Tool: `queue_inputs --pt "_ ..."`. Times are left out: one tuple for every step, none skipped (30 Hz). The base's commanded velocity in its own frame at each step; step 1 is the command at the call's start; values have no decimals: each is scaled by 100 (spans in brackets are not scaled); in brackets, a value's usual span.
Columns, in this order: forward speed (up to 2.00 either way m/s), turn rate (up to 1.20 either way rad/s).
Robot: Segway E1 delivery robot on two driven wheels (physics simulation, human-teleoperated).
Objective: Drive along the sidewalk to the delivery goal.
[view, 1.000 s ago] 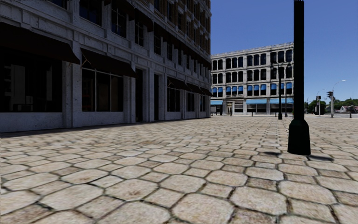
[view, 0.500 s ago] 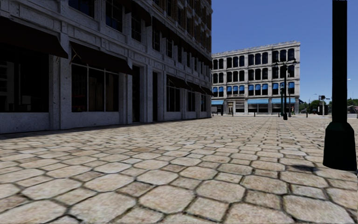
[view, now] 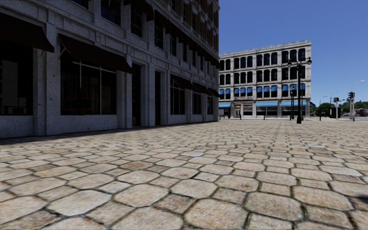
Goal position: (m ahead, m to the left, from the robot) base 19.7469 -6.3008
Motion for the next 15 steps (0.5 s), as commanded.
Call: queue_inputs --pt "175 0" --pt "175 0" --pt "175 0" --pt "175 0" --pt "175 0" --pt "175 0" --pt "175 0" --pt "175 0" --pt "175 0" --pt "175 0" --pt "175 0" --pt "175 0" --pt "175 0" --pt "175 0" --pt "175 0"
